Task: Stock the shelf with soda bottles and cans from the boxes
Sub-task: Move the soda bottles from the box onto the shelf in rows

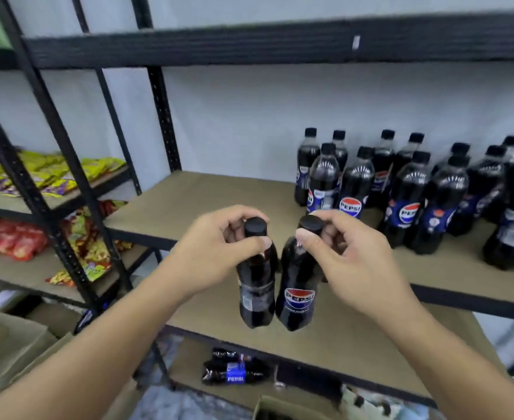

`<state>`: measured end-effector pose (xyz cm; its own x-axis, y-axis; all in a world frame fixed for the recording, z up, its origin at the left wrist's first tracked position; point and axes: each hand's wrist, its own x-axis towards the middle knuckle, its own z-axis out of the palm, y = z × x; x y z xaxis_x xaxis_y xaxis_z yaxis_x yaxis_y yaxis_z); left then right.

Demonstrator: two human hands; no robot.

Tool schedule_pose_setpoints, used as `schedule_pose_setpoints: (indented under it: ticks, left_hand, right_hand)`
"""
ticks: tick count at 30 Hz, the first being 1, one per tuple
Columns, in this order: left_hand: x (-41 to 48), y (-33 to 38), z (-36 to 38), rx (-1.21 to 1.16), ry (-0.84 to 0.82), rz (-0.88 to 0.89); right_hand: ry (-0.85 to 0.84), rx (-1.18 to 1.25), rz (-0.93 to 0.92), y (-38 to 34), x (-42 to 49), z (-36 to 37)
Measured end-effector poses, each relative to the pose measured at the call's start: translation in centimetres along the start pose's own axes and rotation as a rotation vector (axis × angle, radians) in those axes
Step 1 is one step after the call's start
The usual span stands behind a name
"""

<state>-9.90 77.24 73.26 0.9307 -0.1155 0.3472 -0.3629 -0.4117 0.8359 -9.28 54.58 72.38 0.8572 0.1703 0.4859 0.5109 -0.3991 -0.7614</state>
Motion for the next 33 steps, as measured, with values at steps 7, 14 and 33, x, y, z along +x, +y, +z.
schedule_pose_setpoints:
  ticks: [7,14,33]
  left_hand:
    - [8.1,-0.1,-5.0,0.037,0.081,0.048]
    - [17.7,-4.8,-8.6,0.001,-0.009,0.063]
    - [30.4,-16.5,-7.8,-0.002,-0.05,0.14]
  right_hand:
    - [0.055,-0.097,-0.043,-0.6,9.5,1.5]
    - [0.2,-0.236,0.047,1.6,17.5,7.3]
    - [0.337,-0.263,0.116,9.1,26.2,16.0]
